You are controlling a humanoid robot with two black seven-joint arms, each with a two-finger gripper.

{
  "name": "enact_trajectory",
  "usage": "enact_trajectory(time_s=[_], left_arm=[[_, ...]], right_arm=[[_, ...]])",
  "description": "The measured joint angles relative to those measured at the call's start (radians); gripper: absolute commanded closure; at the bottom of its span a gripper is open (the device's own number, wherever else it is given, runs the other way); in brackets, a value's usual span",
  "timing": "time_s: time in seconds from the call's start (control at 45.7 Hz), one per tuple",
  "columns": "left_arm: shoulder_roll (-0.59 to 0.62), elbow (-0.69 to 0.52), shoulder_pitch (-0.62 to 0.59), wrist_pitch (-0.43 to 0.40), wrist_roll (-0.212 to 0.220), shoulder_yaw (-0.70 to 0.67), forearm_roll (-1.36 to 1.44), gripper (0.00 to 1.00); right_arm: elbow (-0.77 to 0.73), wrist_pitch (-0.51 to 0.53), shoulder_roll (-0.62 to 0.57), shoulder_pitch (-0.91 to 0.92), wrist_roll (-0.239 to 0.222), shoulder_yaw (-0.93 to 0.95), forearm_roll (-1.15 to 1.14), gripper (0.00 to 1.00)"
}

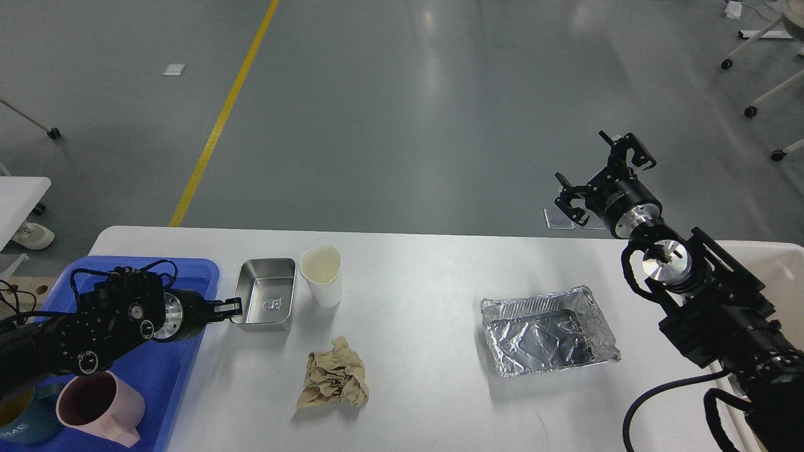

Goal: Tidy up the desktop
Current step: 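Lift the steel tray and carry it over the blue bin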

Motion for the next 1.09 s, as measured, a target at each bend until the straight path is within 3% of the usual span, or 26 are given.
enact_trajectory(time_s=[0.35,0.591,0.831,1.094], left_arm=[[0.215,-0.139,-0.069,-0.093,-0.030,-0.060,-0.012,1.00],[0.367,-0.278,-0.156,-0.215,-0.020,-0.191,-0.013,1.00],[0.421,-0.329,-0.216,-0.313,-0.031,-0.253,-0.045,1.00],[0.461,-0.352,-0.209,-0.313,-0.016,-0.239,-0.063,1.00]], right_arm=[[0.001,0.000,0.000,0.001,0.000,0.000,0.000,0.00],[0.001,0.000,0.001,0.004,0.000,0.001,0.000,0.00],[0.001,0.000,0.002,0.006,0.000,0.002,0.000,0.00],[0.002,0.000,0.002,0.003,0.000,0.002,0.000,0.00]])
